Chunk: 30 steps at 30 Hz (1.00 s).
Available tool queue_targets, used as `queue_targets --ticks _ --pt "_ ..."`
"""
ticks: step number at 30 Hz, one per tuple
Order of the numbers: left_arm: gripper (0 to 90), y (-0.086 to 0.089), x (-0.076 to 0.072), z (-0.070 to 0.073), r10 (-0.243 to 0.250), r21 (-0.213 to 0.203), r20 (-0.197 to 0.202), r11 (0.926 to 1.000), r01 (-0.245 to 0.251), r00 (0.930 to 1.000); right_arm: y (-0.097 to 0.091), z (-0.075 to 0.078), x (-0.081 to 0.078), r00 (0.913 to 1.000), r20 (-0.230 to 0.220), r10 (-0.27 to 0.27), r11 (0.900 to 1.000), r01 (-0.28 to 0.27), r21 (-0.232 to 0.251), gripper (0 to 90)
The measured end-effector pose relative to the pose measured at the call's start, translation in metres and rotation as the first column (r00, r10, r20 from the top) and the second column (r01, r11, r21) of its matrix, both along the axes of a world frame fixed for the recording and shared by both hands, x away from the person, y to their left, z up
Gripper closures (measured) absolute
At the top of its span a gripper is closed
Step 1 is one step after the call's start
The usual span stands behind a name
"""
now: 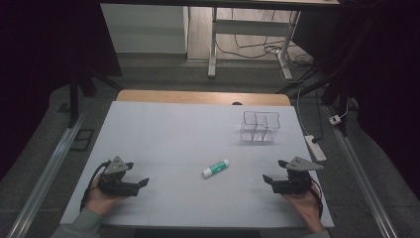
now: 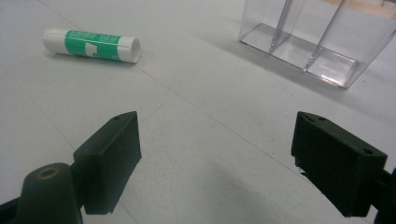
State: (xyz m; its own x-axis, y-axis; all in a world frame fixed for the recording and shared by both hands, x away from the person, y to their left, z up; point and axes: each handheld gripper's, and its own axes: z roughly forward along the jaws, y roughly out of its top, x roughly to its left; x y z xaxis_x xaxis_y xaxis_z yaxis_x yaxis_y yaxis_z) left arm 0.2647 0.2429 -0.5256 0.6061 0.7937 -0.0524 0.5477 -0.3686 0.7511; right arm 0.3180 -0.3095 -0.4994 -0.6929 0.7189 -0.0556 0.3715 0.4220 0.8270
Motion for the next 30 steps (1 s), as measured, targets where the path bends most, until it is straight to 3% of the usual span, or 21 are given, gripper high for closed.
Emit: queue_targets --ticks 9,16,30 --pt "14.5 0.0 0.001 -0.001 -0.003 0.009 0.011 1.0 0.003 0.9999 0.0 -0.001 0.001 1.0 -0.008 0.002 0.9998 -0.002 0.017 17.7" --pt "14.6 0.003 0.001 0.0 -0.001 -0.012 0.021 0.9999 0.001 0.9998 0.003 -0.004 0.005 0.9998 -0.018 0.0 0.9996 0.001 0.028 18.0" --pt "14.8 0.004 0.001 0.001 -0.009 -0.012 0.03 0.9999 0.01 0.9995 0.013 -0.005 0.007 0.9998 -0.016 0.01 0.9999 -0.01 -0.005 18.6"
